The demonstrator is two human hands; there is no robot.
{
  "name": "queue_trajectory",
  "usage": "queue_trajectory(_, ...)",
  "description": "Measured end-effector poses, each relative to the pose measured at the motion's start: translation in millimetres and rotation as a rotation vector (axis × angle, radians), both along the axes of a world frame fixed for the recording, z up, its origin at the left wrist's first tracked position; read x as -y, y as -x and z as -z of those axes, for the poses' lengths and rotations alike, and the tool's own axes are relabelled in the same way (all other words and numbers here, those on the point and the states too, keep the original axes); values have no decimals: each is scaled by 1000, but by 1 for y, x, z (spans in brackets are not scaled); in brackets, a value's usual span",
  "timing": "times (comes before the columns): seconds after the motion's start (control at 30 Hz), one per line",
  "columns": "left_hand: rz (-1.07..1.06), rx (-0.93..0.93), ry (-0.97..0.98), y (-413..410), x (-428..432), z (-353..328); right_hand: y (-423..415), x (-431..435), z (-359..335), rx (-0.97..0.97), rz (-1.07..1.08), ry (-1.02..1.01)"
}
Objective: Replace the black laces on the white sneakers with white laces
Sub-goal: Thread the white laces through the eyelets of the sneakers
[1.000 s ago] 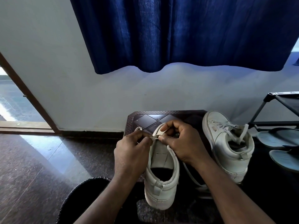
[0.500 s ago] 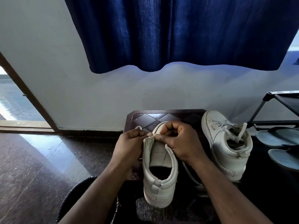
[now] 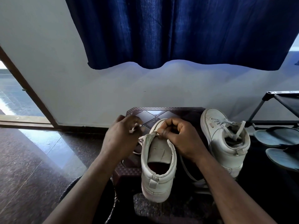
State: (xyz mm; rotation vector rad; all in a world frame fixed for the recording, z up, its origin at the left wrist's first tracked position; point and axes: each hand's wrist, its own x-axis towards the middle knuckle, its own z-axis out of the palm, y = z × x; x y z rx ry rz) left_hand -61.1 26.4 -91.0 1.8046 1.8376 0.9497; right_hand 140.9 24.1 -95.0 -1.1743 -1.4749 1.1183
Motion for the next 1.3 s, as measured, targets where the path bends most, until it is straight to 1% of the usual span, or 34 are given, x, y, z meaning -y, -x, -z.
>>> queue_trajectory(0.07,170,171,66,-4,0,3,1,0,1,11,13,-6)
queue_trajectory(0.1,219,212,105,-5,-2,6,2,0,2,18,17,-8)
queue_trajectory(0.2,252,185,143,-8,-4,8,2,-2,4,12,10,-7)
queue_trajectory(0.23,249,118,122,-9,-4,8,1,-3,4,4,1,-6)
queue_trajectory(0.27,233,-20,91,-9,-4,8,1,-4,4,-9,-7,-5)
queue_trajectory(0.3,189,-214,69,-6,-4,8,0,-5,5,-37,-9,0)
queue_trajectory(0.33,122,-394,87,-3,-3,7,0,-5,5,-88,-2,10)
queue_trajectory(0.37,50,-507,122,2,-2,8,-1,-5,4,-152,13,21)
queue_trajectory(0.4,0,-537,166,6,-1,8,-2,-6,4,-207,31,24)
queue_trajectory(0.43,-15,-479,173,9,-2,8,-3,-6,4,-240,43,15)
queue_trajectory(0.47,-3,-396,135,11,-3,8,-5,-7,3,-257,44,-1)
queue_trajectory(0.53,80,-168,30,7,-4,7,-7,-8,3,-294,26,-23)
queue_trajectory(0.57,137,-42,17,3,-3,6,-7,-8,3,-321,16,-19)
queue_trajectory(0.6,197,58,18,-1,-3,6,-6,-9,3,-343,9,-10)
queue_trajectory(0.63,248,102,14,-5,-4,7,-6,-9,3,-356,5,-2)
queue_trajectory(0.7,285,96,25,-10,-4,9,-5,-9,4,-354,12,-2)
queue_trajectory(0.77,269,95,35,-10,-7,9,-5,-9,4,-342,21,-10)
queue_trajectory(0.8,251,55,42,-9,-8,9,-6,-10,4,-333,25,-14)
queue_trajectory(0.87,171,-191,83,-2,-8,8,-8,-10,4,-314,43,-21)
queue_trajectory(0.9,112,-299,137,3,-7,8,-10,-10,4,-306,58,-22)
queue_trajectory(0.93,58,-364,193,7,-5,7,-12,-11,5,-300,73,-22)
queue_trajectory(0.97,27,-375,240,12,-5,8,-13,-11,5,-300,84,-22)
queue_trajectory(1.0,20,-352,258,14,-5,8,-15,-11,4,-305,89,-21)
queue_trajectory(1.07,64,-287,215,15,-6,10,-17,-11,4,-320,91,-24)
queue_trajectory(1.1,106,-204,177,13,-7,10,-18,-10,3,-329,86,-29)
queue_trajectory(1.17,197,37,129,8,-8,12,-17,-9,1,-343,58,-42)
queue_trajectory(1.2,232,119,121,4,-8,12,-16,-8,-1,-350,39,-46)
queue_trajectory(1.23,257,146,116,1,-7,11,-16,-7,-2,-356,22,-46)
queue_trajectory(1.3,280,132,103,-3,-8,13,-14,-6,-3,-357,0,-41)
